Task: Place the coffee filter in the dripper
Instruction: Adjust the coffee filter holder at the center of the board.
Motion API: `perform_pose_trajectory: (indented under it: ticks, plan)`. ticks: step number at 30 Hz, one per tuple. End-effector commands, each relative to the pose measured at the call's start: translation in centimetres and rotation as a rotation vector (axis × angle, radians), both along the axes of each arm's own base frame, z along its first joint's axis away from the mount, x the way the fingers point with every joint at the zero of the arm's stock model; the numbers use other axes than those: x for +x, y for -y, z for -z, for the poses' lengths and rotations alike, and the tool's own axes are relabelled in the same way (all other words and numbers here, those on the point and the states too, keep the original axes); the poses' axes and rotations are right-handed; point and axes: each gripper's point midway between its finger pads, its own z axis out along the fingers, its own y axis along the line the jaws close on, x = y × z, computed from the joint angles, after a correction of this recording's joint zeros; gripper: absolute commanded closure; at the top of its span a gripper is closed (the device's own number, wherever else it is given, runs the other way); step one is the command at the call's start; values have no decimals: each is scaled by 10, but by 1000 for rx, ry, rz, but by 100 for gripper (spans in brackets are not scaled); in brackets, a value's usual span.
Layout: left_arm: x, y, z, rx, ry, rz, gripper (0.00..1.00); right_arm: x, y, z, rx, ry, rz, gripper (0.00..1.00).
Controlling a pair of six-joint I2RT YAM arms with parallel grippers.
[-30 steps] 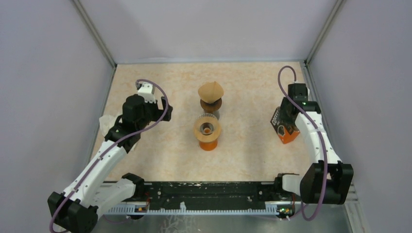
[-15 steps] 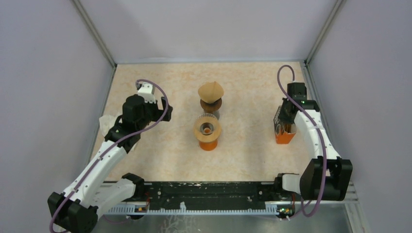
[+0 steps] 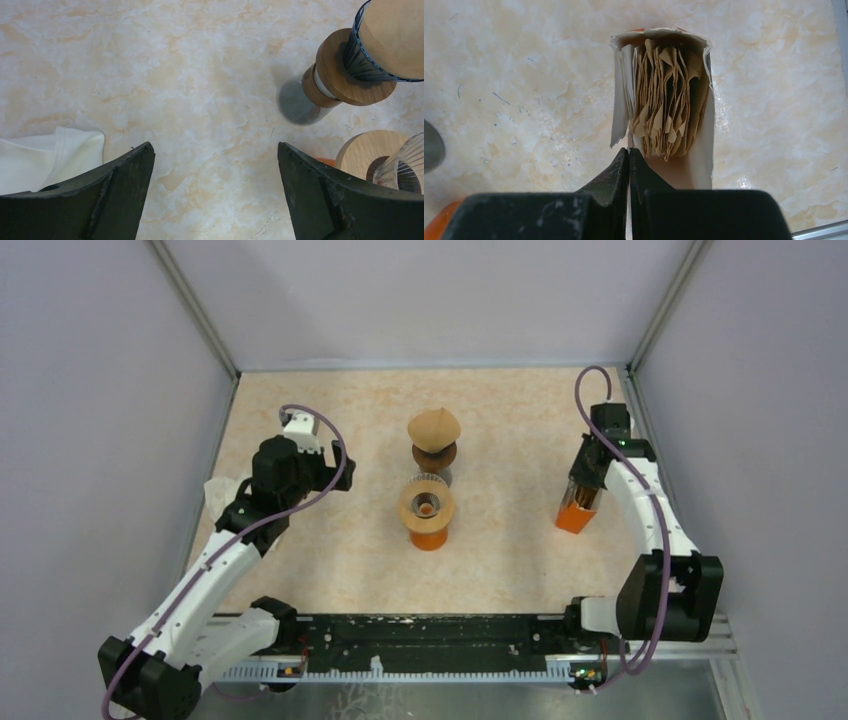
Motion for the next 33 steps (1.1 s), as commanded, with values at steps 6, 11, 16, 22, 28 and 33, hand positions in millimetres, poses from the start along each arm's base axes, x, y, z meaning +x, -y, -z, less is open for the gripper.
perform_pose_trajectory:
  ticks: [6,11,16,22,28,33]
  plan:
    - [1,-1,-10,-8,43,3,3,32,2,-30,28,125,56,90]
    - [1,-1,-10,-11,44,5,3,31,-4,-54,37,189,-1,80]
    - [1,-1,-10,-11,44,6,3,23,10,-78,-48,219,2,73]
    - [1,-1,-10,-11,45,6,3,15,38,-78,-192,202,73,72]
    - [0,0,-10,-14,42,9,3,19,38,-60,-194,176,70,76]
    - [0,0,-9,-14,41,9,3,24,39,-49,-192,161,70,78]
